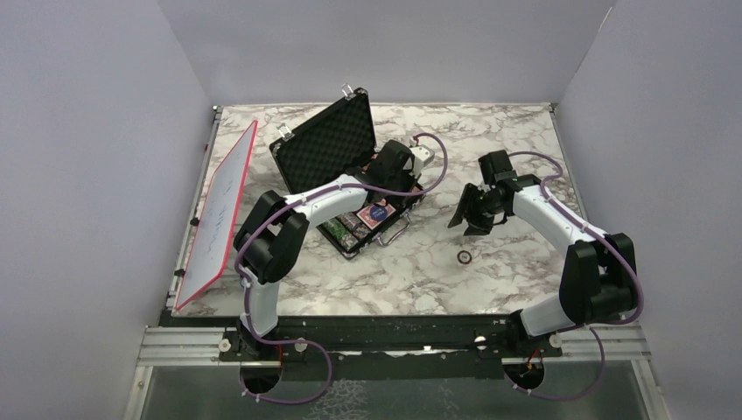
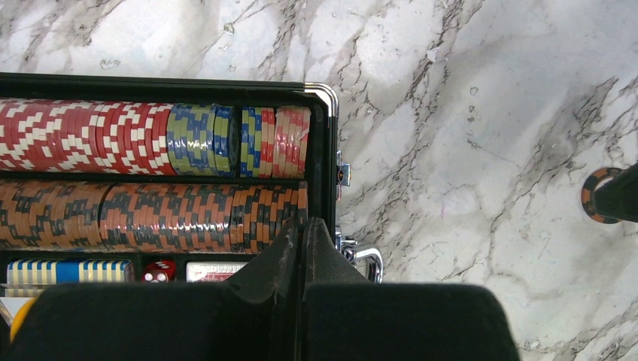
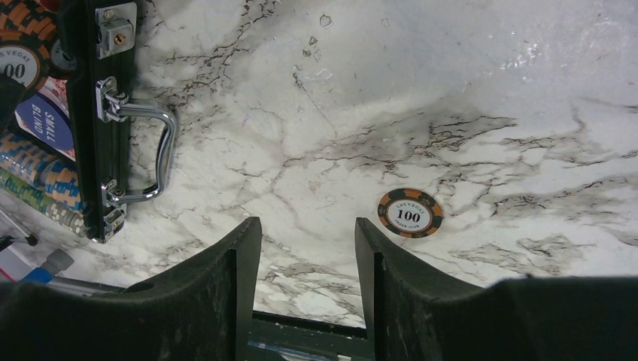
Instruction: Pack up texas hold em set
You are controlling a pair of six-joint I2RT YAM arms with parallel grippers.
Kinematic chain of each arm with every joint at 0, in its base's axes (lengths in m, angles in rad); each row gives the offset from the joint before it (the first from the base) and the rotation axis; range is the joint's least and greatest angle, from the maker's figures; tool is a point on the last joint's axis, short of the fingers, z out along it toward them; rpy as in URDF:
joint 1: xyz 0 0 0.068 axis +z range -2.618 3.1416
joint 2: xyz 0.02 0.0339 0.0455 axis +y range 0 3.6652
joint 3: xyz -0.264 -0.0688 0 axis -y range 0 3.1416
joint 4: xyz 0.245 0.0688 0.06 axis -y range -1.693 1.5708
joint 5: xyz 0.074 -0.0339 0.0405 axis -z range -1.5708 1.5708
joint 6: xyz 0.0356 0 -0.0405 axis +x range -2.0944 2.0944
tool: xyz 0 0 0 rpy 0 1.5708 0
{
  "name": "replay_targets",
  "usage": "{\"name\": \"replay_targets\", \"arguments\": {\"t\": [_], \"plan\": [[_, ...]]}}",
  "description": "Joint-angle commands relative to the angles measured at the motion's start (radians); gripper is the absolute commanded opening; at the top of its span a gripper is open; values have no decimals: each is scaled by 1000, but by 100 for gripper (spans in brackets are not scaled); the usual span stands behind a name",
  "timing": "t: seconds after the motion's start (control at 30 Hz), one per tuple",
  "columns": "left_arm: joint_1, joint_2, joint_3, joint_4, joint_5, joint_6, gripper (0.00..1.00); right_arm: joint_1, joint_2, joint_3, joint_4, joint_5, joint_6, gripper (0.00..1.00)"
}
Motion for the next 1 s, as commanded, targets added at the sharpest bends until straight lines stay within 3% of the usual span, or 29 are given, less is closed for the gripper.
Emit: {"name": "replay_targets", "arguments": {"t": [0.0,0.1,0.23,0.33,0.67,0.97], "plan": [[-1,27,-4,10,-33,14,4,-6,-8,-2,-9,22,-23,53],[0,30,-4,5,-30,14,11,-6,-7,-1,-20,44,-31,54],[-1,23,9,-6,-40,4,31,-6,1,0,-41,78,-43,56],[0,9,24,-7,-39,-5,40,-4,9,-2,-53,114,-60,57],[0,-70,53,2,-17,-101,52,52,98,-25,-93,242,-58,60],[-1,-147,-7,57,26,-196,59,111,174,-39,-89,269,-33,66]]}}
